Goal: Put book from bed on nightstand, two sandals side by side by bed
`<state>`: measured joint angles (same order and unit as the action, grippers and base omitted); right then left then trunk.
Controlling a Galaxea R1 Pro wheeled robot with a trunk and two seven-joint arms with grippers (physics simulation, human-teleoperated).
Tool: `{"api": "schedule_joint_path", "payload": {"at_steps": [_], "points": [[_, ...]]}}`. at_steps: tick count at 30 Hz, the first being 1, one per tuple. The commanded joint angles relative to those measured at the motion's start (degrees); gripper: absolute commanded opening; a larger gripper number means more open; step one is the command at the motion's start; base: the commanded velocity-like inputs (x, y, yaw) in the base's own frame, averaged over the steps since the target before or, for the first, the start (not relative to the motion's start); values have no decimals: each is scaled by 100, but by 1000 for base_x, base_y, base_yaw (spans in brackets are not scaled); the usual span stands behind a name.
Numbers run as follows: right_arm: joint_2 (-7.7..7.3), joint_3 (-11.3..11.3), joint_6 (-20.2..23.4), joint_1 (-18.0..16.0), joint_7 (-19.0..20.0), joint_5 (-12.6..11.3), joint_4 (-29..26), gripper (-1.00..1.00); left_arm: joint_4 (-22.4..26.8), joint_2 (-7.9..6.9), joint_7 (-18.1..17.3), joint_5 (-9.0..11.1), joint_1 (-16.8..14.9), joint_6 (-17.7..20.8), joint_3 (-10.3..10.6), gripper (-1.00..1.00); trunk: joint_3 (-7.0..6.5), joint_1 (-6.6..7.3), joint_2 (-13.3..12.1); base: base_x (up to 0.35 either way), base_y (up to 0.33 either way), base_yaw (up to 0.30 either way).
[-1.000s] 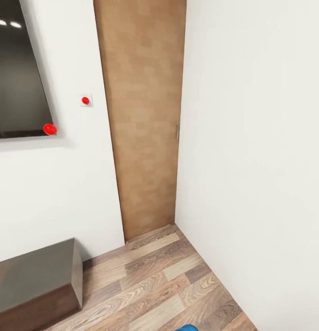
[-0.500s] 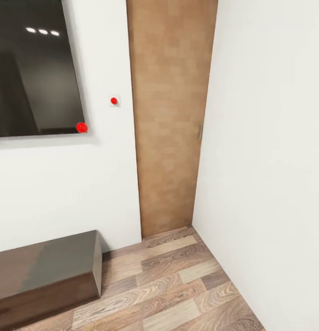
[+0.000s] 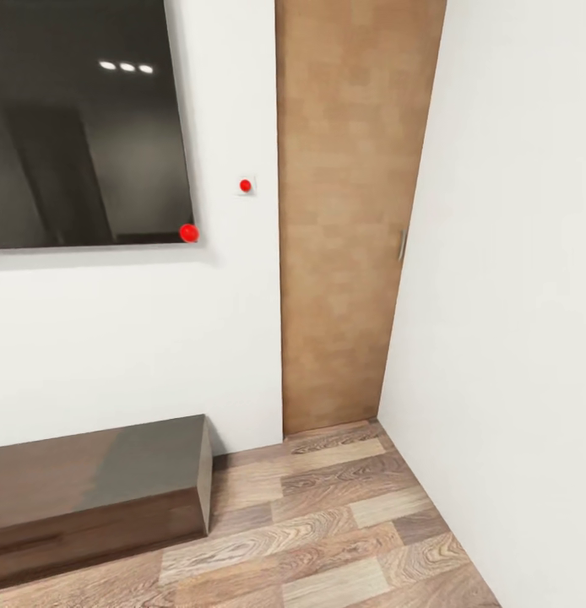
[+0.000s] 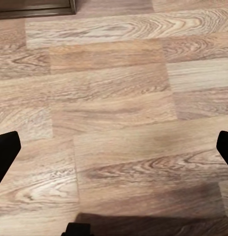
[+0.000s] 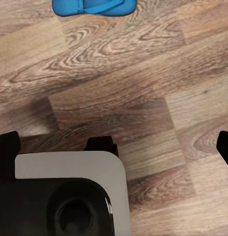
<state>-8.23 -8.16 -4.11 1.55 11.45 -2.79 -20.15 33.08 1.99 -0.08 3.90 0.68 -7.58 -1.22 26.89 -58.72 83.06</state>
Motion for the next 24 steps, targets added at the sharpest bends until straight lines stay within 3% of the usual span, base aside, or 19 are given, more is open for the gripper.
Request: {"api": "schedule_joint_path", "payload": {"at_steps": [1, 24], "points": [[1, -36, -2, 2, 48, -29, -6, 100, 6, 5, -1, 41, 2, -7, -7, 100, 3, 0, 2, 0, 0, 41], [0, -37, -2, 2, 49, -29, -6, 100, 6, 17, -1, 41, 2, -7, 0, 100, 3, 0, 2, 0, -118, 4]]}}
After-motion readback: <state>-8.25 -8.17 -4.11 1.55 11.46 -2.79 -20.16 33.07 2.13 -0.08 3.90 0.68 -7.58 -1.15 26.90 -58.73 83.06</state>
